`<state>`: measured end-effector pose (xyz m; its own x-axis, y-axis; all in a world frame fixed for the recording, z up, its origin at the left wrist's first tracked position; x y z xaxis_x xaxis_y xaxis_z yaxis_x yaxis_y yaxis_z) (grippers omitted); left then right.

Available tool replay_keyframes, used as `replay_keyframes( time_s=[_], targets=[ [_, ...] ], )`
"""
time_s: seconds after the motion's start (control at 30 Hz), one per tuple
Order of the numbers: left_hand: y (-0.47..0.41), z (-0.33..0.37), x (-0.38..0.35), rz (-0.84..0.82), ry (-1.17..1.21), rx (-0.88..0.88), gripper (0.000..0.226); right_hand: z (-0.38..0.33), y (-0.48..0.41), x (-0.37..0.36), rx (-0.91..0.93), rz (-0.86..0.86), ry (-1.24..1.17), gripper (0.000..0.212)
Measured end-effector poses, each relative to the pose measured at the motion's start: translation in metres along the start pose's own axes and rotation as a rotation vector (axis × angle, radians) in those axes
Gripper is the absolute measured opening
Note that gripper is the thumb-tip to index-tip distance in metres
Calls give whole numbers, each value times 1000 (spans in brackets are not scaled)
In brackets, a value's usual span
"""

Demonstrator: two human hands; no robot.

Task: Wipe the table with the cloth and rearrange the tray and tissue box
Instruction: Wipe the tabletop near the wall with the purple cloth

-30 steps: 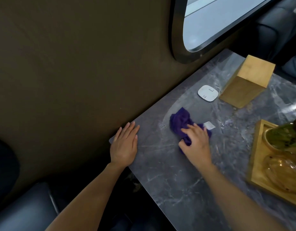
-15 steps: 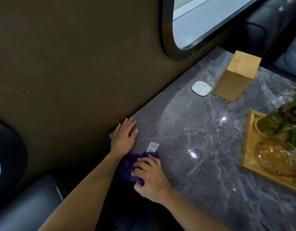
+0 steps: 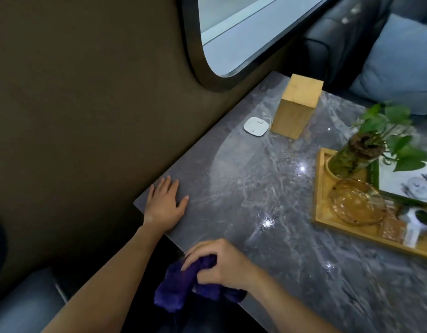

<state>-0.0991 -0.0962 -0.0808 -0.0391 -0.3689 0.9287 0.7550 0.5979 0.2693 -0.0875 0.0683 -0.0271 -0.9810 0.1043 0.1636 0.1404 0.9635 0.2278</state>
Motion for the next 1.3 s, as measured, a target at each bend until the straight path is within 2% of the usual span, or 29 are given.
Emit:
replay_keyframes(
  time_s=[0.17,0.27,0.4,0.53,0.63,0.7,0.83,0.87,0.93,0.97,1.07,1.13,1.2,1.3],
  targets=[
    [17,72,-13,7,-63,-190,71,-1,59,96,36,422,94,36],
    [25,126,-33,-37,-85,-306,64,8,107,140,23,632,247,33],
    [43,197,-61,-76,-141,-509,63,40,179,176,-112,850,424,38],
    [61,249,-83,-93,-181,-615,80,76,239,180,-268,1002,610,35],
    [67,264,-91,-100,-182,-587,80,99,261,165,-345,991,701,33],
    [66,265,-92,-98,-187,-553,70,111,262,153,-363,926,754,35],
    [64,262,-88,-138,-164,-535,61,116,261,154,-390,860,694,37],
    [64,263,-85,-142,-160,-536,58,118,260,158,-420,817,659,48],
    [60,268,-76,-147,-138,-522,50,123,260,164,-484,689,557,83],
    [56,271,-71,-147,-126,-508,44,124,260,166,-518,600,504,87],
    [39,283,-56,-184,-16,-429,35,114,261,182,-561,465,294,50],
    [27,293,-48,-211,85,-384,37,104,267,204,-561,491,188,47],
    [14,304,-39,-206,142,-362,38,93,277,236,-564,589,185,44],
    [-5,318,-30,-181,181,-334,40,91,300,294,-581,870,189,34]
  ],
)
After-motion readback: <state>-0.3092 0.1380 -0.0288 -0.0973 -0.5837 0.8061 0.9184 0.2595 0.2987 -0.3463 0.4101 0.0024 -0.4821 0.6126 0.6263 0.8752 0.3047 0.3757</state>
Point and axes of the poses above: each hand's wrist, its own y-axis away from the middle knuckle, its own x-axis out of the back of the hand, z = x × y, the point moved 9 cm from there along -y, towards the middle knuckle, and after that the axes turned 2 degrees about -x, right-handed, at the moved point
